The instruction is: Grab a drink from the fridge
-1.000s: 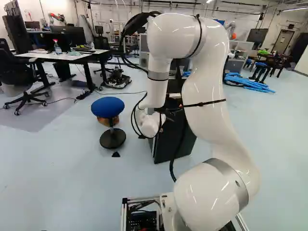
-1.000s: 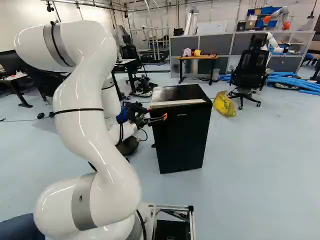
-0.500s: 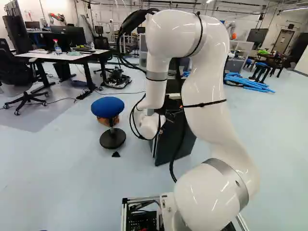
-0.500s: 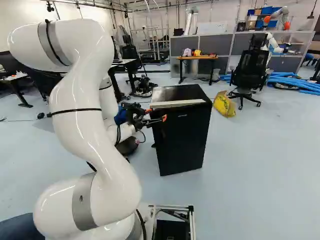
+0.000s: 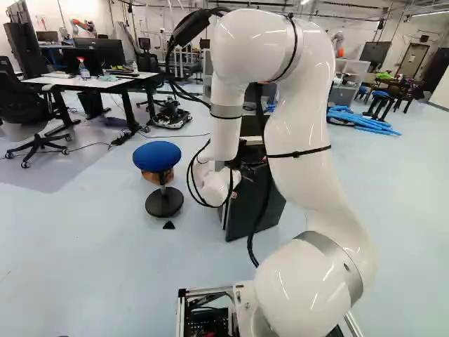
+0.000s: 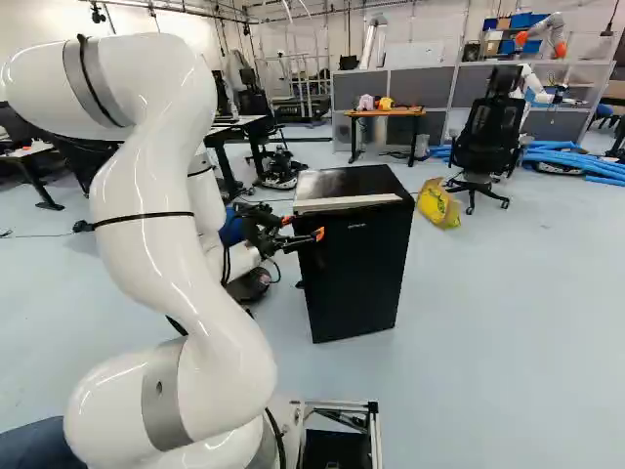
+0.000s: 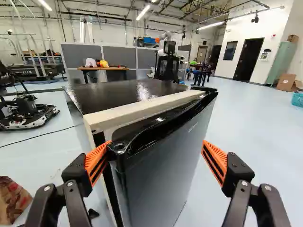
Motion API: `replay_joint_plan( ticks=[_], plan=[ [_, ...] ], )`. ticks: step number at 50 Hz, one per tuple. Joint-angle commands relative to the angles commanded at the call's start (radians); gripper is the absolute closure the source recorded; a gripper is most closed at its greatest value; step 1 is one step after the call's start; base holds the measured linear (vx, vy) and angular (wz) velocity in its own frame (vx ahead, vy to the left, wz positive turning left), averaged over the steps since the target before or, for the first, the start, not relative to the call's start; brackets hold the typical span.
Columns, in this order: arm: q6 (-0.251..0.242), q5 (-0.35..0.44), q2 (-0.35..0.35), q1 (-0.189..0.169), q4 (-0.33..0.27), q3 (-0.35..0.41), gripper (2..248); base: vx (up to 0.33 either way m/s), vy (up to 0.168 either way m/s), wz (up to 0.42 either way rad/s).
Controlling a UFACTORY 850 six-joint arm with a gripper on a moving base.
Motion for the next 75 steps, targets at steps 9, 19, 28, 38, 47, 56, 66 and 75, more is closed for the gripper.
replay_joint_plan(
  ticks=[9,19,28,38,47,56,66,75],
  plan=[
    [0.000,0.000,0.006,0.009,0.021,0.011,3,0.000,0.000,0.000],
    [0.000,0.000,0.009,0.013,0.047,0.016,3,0.000,0.000,0.000],
    [0.000,0.000,0.011,0.016,0.077,0.019,3,0.000,0.000,0.000],
    [0.000,0.000,0.013,0.020,0.112,0.023,3,0.000,0.000,0.000],
    [0.000,0.000,0.016,0.024,0.145,0.028,3,0.000,0.000,0.000],
    [0.000,0.000,0.026,0.034,0.178,0.048,3,0.000,0.000,0.000],
    [0.000,0.000,0.042,0.051,0.214,0.079,3,0.000,0.000,0.000],
    [0.000,0.000,0.057,0.068,0.249,0.109,3,0.000,0.000,0.000]
  ],
)
